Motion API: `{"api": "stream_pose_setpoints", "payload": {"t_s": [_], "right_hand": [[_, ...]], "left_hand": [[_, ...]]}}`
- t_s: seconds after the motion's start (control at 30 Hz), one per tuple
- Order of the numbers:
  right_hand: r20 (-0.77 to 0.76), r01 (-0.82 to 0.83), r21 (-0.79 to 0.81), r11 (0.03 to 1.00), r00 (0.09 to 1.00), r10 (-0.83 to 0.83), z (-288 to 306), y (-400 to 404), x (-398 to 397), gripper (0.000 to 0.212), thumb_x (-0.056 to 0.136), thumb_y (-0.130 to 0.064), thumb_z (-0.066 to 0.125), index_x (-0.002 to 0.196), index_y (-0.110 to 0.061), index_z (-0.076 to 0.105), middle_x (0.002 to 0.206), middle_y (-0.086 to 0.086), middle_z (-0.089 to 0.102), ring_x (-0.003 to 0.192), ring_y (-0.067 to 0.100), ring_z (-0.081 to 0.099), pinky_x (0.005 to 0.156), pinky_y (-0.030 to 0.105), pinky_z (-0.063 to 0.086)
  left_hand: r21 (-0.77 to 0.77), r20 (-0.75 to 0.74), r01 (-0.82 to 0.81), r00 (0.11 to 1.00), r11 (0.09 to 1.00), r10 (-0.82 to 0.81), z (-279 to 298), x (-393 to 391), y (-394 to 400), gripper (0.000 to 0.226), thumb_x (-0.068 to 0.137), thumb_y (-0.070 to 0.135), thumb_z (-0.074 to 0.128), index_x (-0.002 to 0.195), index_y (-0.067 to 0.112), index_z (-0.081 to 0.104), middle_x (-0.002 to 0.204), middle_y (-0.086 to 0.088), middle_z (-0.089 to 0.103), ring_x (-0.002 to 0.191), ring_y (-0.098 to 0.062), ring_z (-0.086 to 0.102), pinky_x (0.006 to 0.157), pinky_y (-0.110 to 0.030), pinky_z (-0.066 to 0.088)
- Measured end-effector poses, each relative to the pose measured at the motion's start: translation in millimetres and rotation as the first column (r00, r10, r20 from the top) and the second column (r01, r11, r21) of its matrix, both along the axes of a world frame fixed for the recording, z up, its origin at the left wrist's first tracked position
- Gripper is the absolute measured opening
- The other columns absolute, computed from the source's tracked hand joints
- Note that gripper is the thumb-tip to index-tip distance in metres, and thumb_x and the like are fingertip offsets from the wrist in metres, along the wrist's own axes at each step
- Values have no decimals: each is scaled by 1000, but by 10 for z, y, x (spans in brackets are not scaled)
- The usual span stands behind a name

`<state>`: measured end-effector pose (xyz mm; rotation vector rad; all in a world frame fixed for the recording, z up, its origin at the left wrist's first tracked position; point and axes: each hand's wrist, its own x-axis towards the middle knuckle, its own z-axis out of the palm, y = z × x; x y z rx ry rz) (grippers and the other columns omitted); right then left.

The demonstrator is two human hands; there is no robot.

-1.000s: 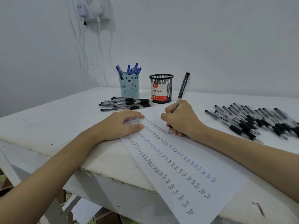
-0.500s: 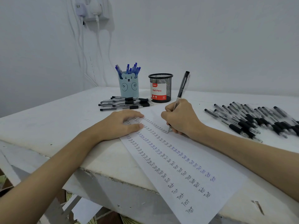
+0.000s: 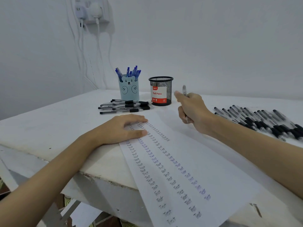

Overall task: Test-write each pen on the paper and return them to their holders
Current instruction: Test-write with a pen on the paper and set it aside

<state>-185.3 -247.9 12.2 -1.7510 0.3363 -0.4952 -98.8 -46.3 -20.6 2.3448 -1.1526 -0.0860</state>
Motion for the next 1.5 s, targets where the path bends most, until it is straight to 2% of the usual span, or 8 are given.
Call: {"api": "stream_pose_setpoints", "payload": {"t_s": [0.27, 0.53, 0.63, 0.8, 1.0, 1.2, 1.4, 1.5], "right_hand": [[-27, -51, 94, 994, 998, 53, -14, 18, -6, 35, 101, -32, 36, 75, -10, 44, 29, 2, 34, 30, 16, 22, 39, 19, 19], [-52, 52, 19, 998, 997, -51, -25, -127, 31, 30, 97, -25, 36, 80, -7, 54, 30, 1, 37, 27, 13, 27, 34, 13, 22], [-54, 142, -221, 965, 986, -157, 7, -348, 64, 25, 89, -17, 48, 67, -5, 53, 47, 6, 44, 41, 20, 37, 44, 21, 30], [-155, 85, -748, 658, 942, -298, -50, -674, 103, 21, 81, -12, 60, 95, 3, 61, 87, 15, 62, 79, 30, 55, 65, 30, 41], [-184, -41, -926, 375, 916, -356, -119, -733, 34, 30, 88, -17, 57, 114, -1, 56, 110, 14, 60, 101, 32, 57, 77, 32, 45], [-121, -60, -986, 158, 902, -414, -113, -755, -16, 29, 80, -1, 53, 108, -5, 59, 104, 13, 63, 89, 28, 59, 68, 28, 38], [2, 63, -982, 180, 947, -320, -52, -625, 26, 22, 88, -14, 50, 105, -12, 64, 97, 9, 64, 93, 31, 58, 69, 31, 38], [51, 107, -951, 289, 980, -194, 53, -404, 109, 20, 90, -22, 50, 98, -17, 67, 94, 6, 65, 88, 28, 55, 69, 28, 35]], "left_hand": [[89, 188, -40, 982, 995, 23, -28, -21, -96, 61, 63, 80, 24, 119, 62, 42, 120, 18, 40, 116, -3, 33, 106, -35, 27], [39, 58, 9, 998, 999, -11, -6, -104, -109, 46, 87, 53, 53, 131, 40, 47, 138, 22, 43, 127, 1, 37, 102, -17, 24], [17, 42, 7, 999, 1000, -8, -11, -115, -108, 45, 84, 52, 53, 129, 42, 49, 138, 23, 44, 127, 2, 37, 102, -17, 24], [24, 51, -6, 999, 1000, 4, -11, -89, -112, 52, 82, 57, 47, 132, 42, 48, 146, 21, 34, 134, 1, 28, 109, -19, 17], [4, 48, 2, 999, 1000, -3, -21, -94, -121, 41, 89, 47, 51, 130, 42, 49, 141, 22, 40, 132, 2, 31, 108, -18, 19], [-11, 58, 0, 998, 1000, 0, -32, -79, -130, 41, 89, 47, 52, 129, 42, 50, 140, 23, 42, 131, 3, 32, 107, -17, 19], [-52, 69, -47, 996, 998, 50, -24, -34, -72, 40, 80, 54, 55, 119, 45, 58, 134, 23, 49, 126, 4, 39, 105, -19, 26], [-107, 200, -126, 969, 986, 146, 4, -16, -23, 27, 90, 32, 57, 116, 36, 63, 127, 20, 54, 119, 0, 46, 95, -22, 34]]}}
